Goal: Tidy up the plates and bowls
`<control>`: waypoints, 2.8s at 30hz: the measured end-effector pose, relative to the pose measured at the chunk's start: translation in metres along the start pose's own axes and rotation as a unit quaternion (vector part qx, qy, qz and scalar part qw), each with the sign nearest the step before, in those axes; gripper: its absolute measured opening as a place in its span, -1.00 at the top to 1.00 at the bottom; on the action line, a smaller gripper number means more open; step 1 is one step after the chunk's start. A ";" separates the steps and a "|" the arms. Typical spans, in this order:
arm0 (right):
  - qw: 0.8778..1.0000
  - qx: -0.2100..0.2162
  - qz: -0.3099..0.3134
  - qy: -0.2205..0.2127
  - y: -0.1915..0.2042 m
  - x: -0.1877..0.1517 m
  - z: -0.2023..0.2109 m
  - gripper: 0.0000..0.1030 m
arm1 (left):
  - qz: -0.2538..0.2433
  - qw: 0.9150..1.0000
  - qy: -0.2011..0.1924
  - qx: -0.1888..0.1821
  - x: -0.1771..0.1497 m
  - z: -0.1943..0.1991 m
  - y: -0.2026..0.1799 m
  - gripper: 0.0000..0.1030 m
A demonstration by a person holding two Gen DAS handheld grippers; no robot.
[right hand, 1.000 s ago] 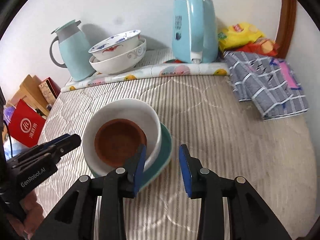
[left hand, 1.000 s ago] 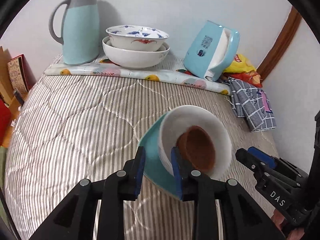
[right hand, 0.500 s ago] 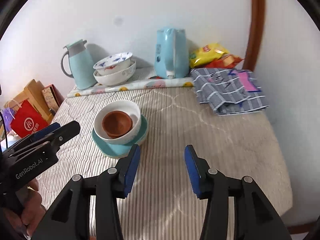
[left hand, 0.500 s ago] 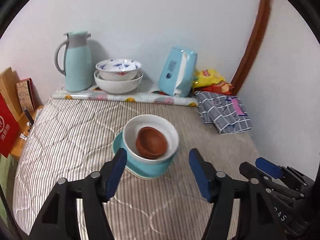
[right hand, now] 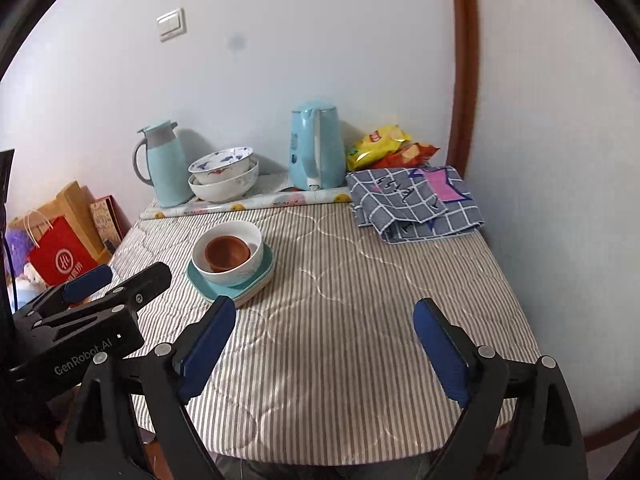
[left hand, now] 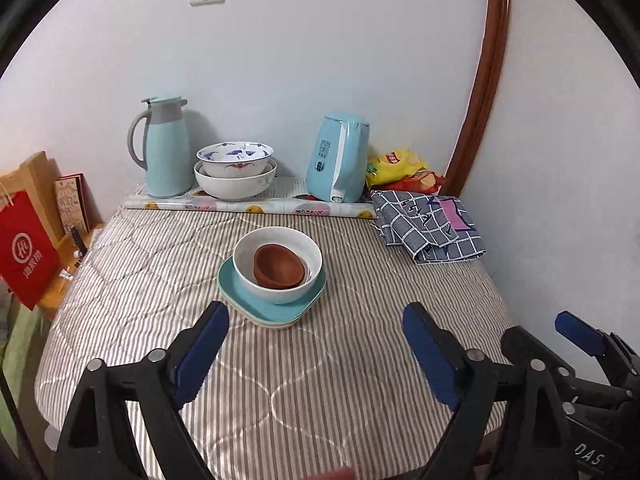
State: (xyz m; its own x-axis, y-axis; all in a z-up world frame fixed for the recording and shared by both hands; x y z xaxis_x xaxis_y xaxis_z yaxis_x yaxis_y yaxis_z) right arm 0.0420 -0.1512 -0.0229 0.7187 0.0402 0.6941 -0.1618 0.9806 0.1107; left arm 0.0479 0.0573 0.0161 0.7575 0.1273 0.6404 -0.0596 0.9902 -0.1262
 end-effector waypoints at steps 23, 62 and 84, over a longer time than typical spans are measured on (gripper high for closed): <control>1.000 -0.016 -0.003 -0.015 -0.012 -0.044 0.033 -0.74 | -0.009 0.999 -0.021 0.022 -0.036 0.034 -0.022 -0.79; 1.000 -0.016 -0.014 -0.016 -0.019 -0.047 0.038 -0.74 | -0.013 0.999 -0.012 0.026 -0.037 0.032 -0.022 -0.79; 1.000 -0.013 -0.017 -0.017 -0.019 -0.046 0.039 -0.74 | -0.017 0.999 -0.012 0.026 -0.038 0.033 -0.024 -0.79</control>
State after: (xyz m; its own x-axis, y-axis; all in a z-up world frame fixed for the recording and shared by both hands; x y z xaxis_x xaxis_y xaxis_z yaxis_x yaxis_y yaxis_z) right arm -0.0144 -0.1795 -0.0291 0.7000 0.0008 0.7141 -0.1198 0.9860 0.1164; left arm -0.0014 0.0308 0.0196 0.7435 0.0945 0.6620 -0.0682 0.9955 -0.0655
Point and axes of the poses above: each gripper's, at about its wrist camera, not at the fingertips, and z roughly against the way its jaws point, y to its left, x to its top, the point moved 3 cm from there along -z, roughly the way its jaws point, and after that the axes turned 10 degrees about y, right-handed, at the moved point
